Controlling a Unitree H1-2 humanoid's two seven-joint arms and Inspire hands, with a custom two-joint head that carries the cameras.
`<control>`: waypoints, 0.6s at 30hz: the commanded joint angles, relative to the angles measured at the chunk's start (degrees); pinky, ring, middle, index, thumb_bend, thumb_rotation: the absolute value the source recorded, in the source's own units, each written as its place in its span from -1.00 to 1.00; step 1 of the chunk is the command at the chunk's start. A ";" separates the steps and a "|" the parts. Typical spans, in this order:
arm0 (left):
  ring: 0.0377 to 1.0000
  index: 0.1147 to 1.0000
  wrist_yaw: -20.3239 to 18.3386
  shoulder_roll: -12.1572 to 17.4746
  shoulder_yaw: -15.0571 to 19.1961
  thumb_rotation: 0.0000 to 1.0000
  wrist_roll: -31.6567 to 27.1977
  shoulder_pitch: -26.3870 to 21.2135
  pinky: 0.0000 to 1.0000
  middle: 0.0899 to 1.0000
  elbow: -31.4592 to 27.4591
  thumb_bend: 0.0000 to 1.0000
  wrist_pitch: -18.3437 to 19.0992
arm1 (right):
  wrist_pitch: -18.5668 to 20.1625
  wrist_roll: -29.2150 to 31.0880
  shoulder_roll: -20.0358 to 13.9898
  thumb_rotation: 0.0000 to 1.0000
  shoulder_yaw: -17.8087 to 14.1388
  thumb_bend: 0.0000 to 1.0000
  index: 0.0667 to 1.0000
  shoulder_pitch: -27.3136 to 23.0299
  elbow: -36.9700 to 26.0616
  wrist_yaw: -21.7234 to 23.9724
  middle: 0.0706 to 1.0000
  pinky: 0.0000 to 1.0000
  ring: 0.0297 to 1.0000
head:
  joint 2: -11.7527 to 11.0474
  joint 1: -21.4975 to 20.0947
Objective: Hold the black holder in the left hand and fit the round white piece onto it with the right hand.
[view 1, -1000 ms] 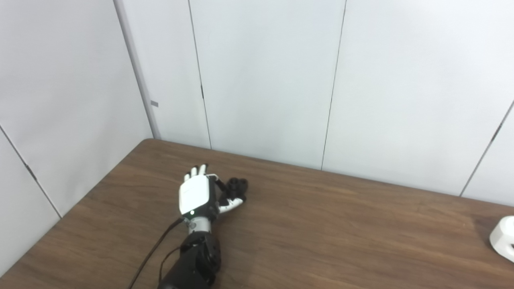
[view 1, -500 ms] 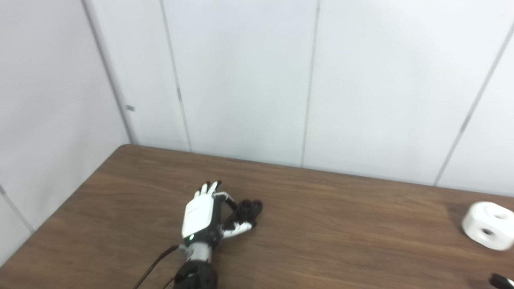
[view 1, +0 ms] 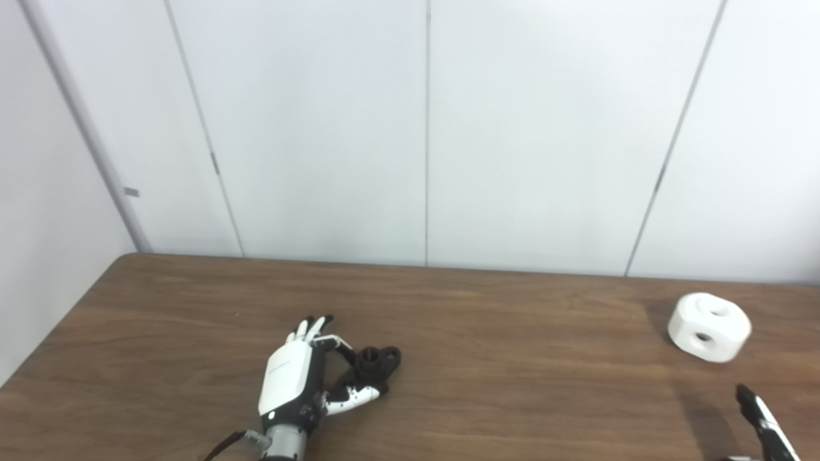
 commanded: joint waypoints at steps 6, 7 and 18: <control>1.00 -0.17 -1.17 -1.18 -0.69 -0.91 -0.05 1.23 1.00 0.85 -1.99 0.04 -3.13 | 3.51 -2.81 -1.06 -0.41 -2.47 0.46 1.00 -2.13 -3.06 -1.10 1.00 0.90 0.98 | -0.53 -4.27; 1.00 -0.17 -1.33 -1.20 -0.72 -0.91 0.02 1.28 1.00 0.85 -1.89 0.04 -3.34 | 3.56 -3.10 -0.98 -0.46 -2.77 0.48 1.00 -2.51 -3.08 -1.31 1.00 0.86 0.97 | -0.72 -4.71; 1.00 -0.17 -2.45 -2.12 -1.39 -0.91 -0.46 0.01 1.00 0.84 1.74 0.04 -6.63 | -14.91 -6.81 -5.24 -0.25 -7.17 0.70 0.95 -11.19 20.76 -8.63 1.00 0.95 0.97 | -1.29 -9.98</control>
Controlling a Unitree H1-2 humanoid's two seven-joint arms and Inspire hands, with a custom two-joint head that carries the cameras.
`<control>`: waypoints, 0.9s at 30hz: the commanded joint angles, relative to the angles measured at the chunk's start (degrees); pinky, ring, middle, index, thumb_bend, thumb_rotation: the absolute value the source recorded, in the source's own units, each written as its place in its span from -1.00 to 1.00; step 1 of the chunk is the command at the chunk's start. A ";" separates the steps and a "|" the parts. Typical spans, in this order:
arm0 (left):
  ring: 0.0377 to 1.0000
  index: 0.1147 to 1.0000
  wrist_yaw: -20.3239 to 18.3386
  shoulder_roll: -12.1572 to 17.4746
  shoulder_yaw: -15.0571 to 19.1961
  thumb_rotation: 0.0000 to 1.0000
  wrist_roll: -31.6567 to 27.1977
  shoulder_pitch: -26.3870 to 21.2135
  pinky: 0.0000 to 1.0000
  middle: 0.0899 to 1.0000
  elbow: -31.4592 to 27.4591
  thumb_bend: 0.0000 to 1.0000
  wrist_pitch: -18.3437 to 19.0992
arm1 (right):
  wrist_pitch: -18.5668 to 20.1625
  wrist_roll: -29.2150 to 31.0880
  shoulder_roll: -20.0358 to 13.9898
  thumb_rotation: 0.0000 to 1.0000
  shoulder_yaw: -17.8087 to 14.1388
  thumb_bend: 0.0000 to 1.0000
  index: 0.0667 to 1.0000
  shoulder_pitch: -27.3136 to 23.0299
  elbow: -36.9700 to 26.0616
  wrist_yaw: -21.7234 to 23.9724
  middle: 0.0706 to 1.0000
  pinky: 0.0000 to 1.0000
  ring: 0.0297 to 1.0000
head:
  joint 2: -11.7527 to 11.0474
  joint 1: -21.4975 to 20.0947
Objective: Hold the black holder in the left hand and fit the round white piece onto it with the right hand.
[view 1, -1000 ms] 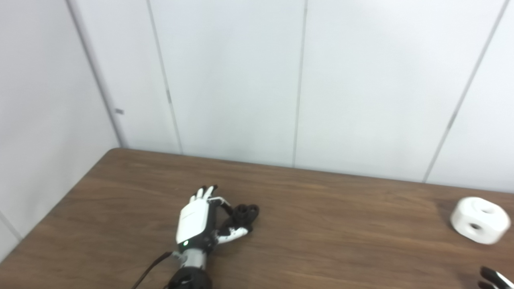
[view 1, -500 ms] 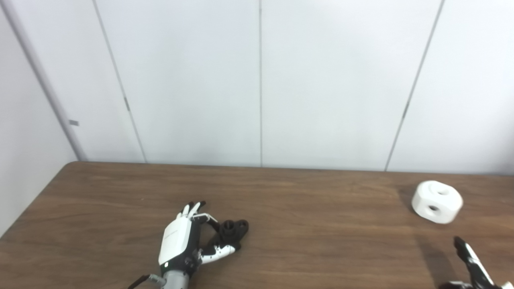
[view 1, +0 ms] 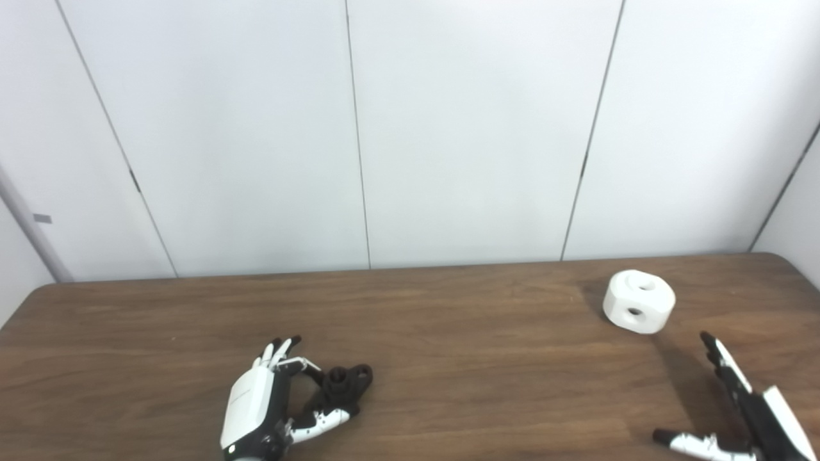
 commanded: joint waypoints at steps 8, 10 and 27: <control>1.00 -0.17 1.07 -2.44 -0.98 -0.91 -0.81 -1.23 1.00 0.84 4.33 0.04 -4.05 | -8.26 -2.41 -6.47 0.20 -1.24 0.97 0.96 -6.73 14.29 -6.43 0.98 0.95 0.97 | 0.46 -2.82; 1.00 -0.17 0.93 -2.58 -1.03 -0.91 -0.90 -1.28 1.00 0.84 4.37 0.04 -3.93 | -7.56 -4.39 -7.54 0.26 -1.12 0.98 0.95 -7.69 14.88 -7.65 0.96 0.93 0.95 | 0.56 -3.35; 1.00 -0.17 -0.07 -0.37 0.25 -0.92 -3.28 -1.55 1.00 0.83 5.75 0.04 -6.97 | 30.34 -14.23 -3.90 0.00 3.56 0.92 0.86 -15.91 -17.49 0.89 1.00 1.00 1.00 | -0.67 -15.08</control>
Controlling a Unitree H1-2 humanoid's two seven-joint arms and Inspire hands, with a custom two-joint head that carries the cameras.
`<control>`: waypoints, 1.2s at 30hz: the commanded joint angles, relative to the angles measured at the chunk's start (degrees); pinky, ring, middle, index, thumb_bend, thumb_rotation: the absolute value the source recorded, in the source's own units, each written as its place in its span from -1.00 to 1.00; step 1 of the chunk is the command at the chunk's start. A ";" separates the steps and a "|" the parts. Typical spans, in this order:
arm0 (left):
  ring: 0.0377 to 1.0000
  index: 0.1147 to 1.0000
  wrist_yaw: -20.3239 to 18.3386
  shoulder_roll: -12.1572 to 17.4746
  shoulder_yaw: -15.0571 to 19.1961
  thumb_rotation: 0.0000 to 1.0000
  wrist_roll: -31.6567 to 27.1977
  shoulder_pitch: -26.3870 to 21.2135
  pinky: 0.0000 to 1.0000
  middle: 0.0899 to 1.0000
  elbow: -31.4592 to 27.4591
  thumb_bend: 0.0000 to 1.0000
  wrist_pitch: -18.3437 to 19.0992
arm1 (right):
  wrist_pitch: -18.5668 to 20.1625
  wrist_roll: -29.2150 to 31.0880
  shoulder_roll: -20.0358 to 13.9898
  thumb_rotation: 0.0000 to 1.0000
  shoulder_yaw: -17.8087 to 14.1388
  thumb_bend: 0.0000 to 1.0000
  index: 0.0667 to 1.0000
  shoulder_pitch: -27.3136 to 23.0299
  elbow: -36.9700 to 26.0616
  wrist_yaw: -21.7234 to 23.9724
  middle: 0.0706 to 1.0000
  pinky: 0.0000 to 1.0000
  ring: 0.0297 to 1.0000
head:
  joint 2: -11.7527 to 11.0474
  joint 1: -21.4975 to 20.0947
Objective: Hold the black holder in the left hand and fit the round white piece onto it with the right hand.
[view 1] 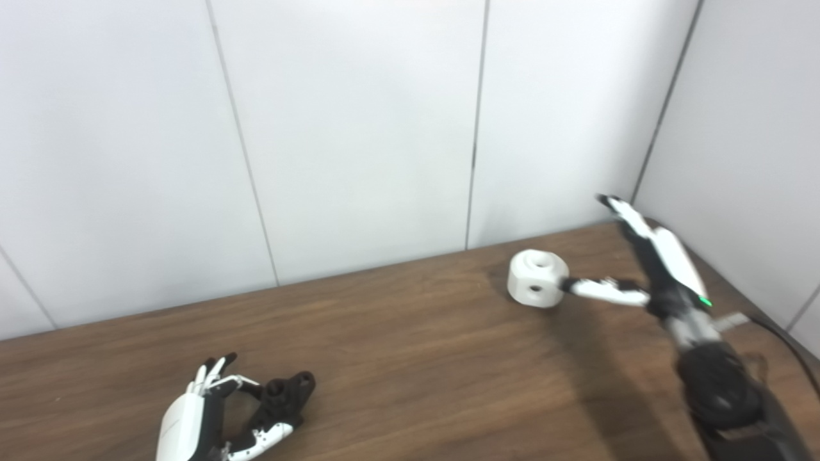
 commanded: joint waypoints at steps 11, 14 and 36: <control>1.00 -0.17 -0.90 1.58 -0.10 -0.92 -0.41 1.21 1.00 0.82 2.30 0.04 -2.76 | 4.12 -2.40 -0.98 -0.01 1.43 0.96 0.83 -4.47 1.08 0.70 0.99 0.97 1.00 | 0.53 -1.66; 1.00 -0.17 -1.13 1.74 -0.23 -0.92 -0.24 1.25 1.00 0.82 2.29 0.04 -2.73 | 3.67 -1.86 -1.27 0.01 1.85 0.99 0.84 -5.17 2.42 1.23 1.00 1.00 1.00 | 0.38 -2.59; 1.00 -0.17 -3.80 3.06 0.62 -0.93 -2.66 1.73 1.00 0.82 1.52 0.04 -3.36 | 2.63 2.71 -5.75 -0.02 3.28 1.00 0.59 -9.43 15.00 5.35 1.00 1.00 1.00 | -0.53 -8.05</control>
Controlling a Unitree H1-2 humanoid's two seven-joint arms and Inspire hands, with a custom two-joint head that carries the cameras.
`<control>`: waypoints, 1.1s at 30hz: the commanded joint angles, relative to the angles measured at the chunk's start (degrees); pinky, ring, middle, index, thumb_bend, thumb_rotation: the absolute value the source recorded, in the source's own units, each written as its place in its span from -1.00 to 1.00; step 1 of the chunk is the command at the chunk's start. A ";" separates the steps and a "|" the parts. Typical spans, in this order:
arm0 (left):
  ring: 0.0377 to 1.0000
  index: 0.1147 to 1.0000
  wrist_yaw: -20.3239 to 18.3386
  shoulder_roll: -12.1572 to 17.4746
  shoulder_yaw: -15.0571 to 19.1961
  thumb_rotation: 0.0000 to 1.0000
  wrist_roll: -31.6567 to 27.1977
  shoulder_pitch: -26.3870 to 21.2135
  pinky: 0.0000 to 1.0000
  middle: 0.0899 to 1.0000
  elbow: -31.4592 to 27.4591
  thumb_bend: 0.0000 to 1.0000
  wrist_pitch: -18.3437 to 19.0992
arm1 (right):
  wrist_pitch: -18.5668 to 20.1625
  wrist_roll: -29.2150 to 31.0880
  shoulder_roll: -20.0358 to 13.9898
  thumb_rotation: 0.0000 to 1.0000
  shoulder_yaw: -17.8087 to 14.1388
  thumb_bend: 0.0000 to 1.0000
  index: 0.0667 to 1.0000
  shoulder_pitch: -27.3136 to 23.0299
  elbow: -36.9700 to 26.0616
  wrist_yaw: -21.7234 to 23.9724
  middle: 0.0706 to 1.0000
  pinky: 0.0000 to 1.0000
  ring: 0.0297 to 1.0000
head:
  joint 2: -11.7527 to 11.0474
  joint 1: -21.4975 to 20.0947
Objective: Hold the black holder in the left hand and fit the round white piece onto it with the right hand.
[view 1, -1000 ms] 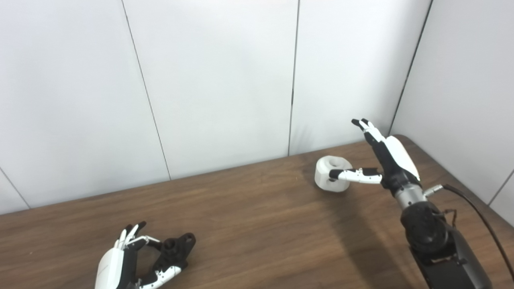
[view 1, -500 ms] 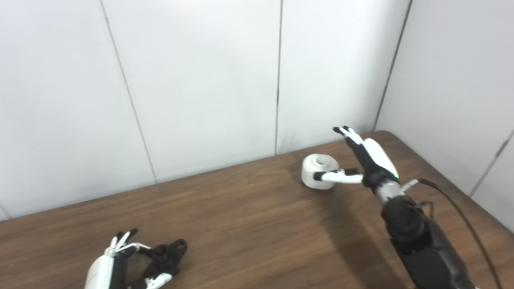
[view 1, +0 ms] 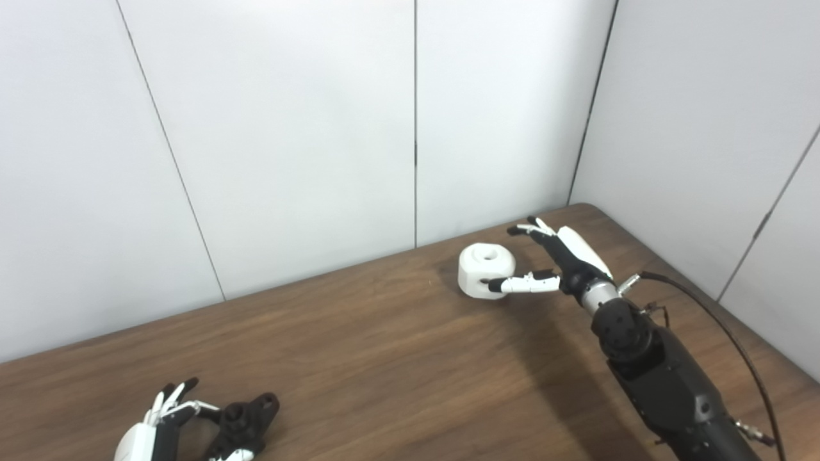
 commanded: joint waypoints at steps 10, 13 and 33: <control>1.00 -0.17 -0.32 1.52 0.62 -0.93 0.14 1.86 1.00 0.81 0.64 0.03 -0.53 | -6.44 0.44 -5.38 0.00 2.59 1.00 0.46 -6.39 8.33 0.45 1.00 1.00 1.00 | -0.01 -1.16; 1.00 -0.17 -0.60 1.49 0.64 -0.93 0.29 1.86 1.00 0.82 0.31 0.03 -0.16 | -5.97 0.34 -5.79 0.00 3.44 1.00 0.47 -7.10 8.96 0.53 1.00 1.00 1.00 | -0.08 -1.23; 1.00 -0.17 -0.69 0.95 1.31 -0.93 0.30 2.38 1.00 0.81 0.21 0.03 -0.95 | 0.15 -0.06 -5.49 -0.03 5.76 1.00 0.77 -7.91 5.74 3.34 1.00 1.00 1.00 | -0.77 -0.57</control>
